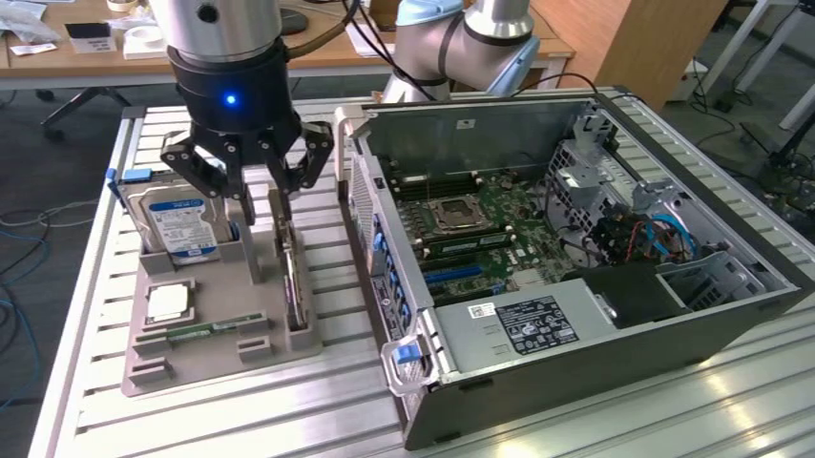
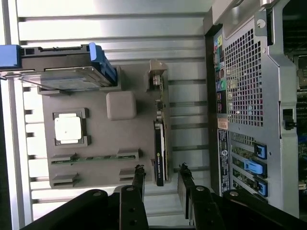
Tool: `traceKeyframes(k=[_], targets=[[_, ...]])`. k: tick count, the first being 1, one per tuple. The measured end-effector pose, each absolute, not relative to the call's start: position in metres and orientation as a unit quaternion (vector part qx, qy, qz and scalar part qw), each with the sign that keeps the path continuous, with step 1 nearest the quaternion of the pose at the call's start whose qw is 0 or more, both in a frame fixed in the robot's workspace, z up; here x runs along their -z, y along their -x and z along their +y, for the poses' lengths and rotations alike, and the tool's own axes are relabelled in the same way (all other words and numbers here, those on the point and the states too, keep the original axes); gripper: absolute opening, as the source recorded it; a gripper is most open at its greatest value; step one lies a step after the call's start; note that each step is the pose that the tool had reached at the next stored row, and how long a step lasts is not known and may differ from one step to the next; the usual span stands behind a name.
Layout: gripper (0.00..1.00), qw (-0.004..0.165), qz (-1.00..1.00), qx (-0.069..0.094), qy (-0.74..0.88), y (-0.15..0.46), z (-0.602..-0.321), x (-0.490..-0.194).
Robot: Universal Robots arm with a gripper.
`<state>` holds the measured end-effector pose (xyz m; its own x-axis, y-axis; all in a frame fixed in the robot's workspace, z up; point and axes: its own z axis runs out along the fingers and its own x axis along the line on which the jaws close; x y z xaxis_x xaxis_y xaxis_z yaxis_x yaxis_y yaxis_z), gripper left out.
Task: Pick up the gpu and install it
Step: 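Pick up the gpu and move the gpu toward the slot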
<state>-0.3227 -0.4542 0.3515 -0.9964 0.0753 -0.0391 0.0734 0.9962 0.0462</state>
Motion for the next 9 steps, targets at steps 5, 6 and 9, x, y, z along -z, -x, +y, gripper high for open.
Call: traceKeyframes(k=[5,6,9], targets=[[0.42,0.020,0.999,-0.022,-0.037,0.3227,-0.4542,-0.3487],[0.42,0.020,0.999,-0.022,-0.037,0.3227,-0.4541,-0.3482],[0.42,0.020,0.999,-0.022,-0.037,0.3227,-0.4542,-0.3467]])
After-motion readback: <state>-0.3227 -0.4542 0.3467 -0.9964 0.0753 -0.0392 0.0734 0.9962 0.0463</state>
